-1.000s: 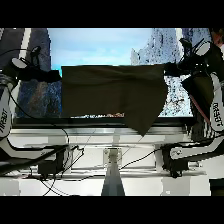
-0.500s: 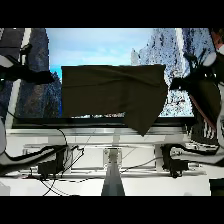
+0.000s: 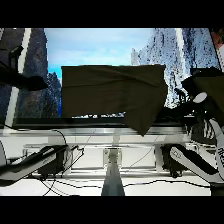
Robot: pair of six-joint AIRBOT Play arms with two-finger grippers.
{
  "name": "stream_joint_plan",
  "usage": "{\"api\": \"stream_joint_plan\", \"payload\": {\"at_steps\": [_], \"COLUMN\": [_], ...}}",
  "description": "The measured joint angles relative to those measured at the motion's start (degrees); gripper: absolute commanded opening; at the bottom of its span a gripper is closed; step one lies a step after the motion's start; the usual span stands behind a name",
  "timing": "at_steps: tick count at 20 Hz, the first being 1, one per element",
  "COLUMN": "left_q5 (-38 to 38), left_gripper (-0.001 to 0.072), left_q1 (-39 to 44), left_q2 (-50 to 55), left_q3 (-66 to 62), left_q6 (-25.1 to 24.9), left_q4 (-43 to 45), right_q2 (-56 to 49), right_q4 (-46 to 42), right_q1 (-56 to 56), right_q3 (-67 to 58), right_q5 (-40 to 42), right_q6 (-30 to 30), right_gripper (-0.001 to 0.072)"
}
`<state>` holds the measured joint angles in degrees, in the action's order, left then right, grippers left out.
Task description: Fold the clothes and pants, and hang the long-sleeved shirts on hangers.
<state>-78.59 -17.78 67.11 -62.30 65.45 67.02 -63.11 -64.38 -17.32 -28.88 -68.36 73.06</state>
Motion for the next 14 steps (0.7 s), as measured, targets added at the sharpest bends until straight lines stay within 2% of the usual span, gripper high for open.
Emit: {"api": "stream_joint_plan", "payload": {"at_steps": [5,6,7,8,9,10,11,14], "left_q5": [0.74,1.68,2.54,3.65,4.63,5.68,6.58,9.01], "left_gripper": [0.0127,0.0159,0.027,0.0415,0.0526,0.053,0.0529,0.0526], "left_q1": [-4.04,-4.9,-5.51,-5.99,-6.32,-6.58,-6.8,-7.04], "left_q2": [-3.76,-4.66,-5.4,-6.05,-6.45,-6.78,-7.02,-7.37], "left_q3": [11.19,13.86,16.26,18.75,20.79,22.84,24.46,27.89], "left_q6": [-0.09,-0.09,-0.13,-0.28,-0.28,-0.26,-0.28,-0.26], "left_q4": [-0.09,-0.07,0.02,0.22,0.28,0.44,0.63,0.72], "right_q2": [0.66,0.7,0.7,0.74,0.76,0.76,0.74,0.74], "right_q4": [7.54,8.37,9.07,9.44,9.84,9.88,9.55,10.25], "right_q1": [-0.09,-0.09,-0.09,-0.09,-0.09,-0.09,-0.09,-0.09], "right_q3": [3.34,3.56,3.76,3.87,3.96,4.04,4.13,4.13], "right_q5": [6.93,7.72,8.46,8.85,9.33,9.81,10.1,9.29], "right_q6": [-0.04,-0.04,-0.07,-0.07,-0.11,-0.22,-0.28,-0.57], "right_gripper": [0.031,0.0309,0.0308,0.0306,0.0241,0.0058,0.001,0.0009]}}
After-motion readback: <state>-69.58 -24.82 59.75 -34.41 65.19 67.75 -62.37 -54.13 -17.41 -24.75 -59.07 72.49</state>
